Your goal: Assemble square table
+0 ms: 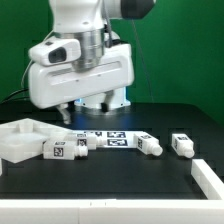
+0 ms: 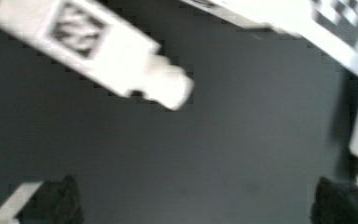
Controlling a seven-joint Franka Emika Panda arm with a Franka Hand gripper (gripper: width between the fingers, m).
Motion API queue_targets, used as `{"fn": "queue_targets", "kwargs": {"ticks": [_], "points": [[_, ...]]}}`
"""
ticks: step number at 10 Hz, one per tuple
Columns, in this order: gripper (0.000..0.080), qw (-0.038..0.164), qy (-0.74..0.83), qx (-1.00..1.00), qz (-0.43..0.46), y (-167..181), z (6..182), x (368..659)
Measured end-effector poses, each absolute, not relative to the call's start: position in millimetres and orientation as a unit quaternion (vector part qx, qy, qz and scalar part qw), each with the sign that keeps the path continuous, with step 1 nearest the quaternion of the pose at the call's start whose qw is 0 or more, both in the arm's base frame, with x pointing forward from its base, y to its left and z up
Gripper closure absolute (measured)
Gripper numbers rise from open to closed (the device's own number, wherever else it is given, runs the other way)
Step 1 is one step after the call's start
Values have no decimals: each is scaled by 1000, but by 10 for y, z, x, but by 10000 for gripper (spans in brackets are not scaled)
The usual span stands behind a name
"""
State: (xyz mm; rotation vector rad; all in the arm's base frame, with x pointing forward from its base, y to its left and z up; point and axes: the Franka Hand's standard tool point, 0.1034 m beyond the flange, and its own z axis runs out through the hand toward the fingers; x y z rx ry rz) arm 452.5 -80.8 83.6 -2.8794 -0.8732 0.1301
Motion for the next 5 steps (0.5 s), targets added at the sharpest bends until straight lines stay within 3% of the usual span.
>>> {"fn": "queue_targets", "kwargs": {"ticks": [1, 3, 5], "points": [[150, 61, -317, -946, 37, -1049, 842, 4556], [150, 30, -339, -940, 1, -1299, 928, 4593], [150, 34, -337, -941, 7, -1266, 897, 4566]]}}
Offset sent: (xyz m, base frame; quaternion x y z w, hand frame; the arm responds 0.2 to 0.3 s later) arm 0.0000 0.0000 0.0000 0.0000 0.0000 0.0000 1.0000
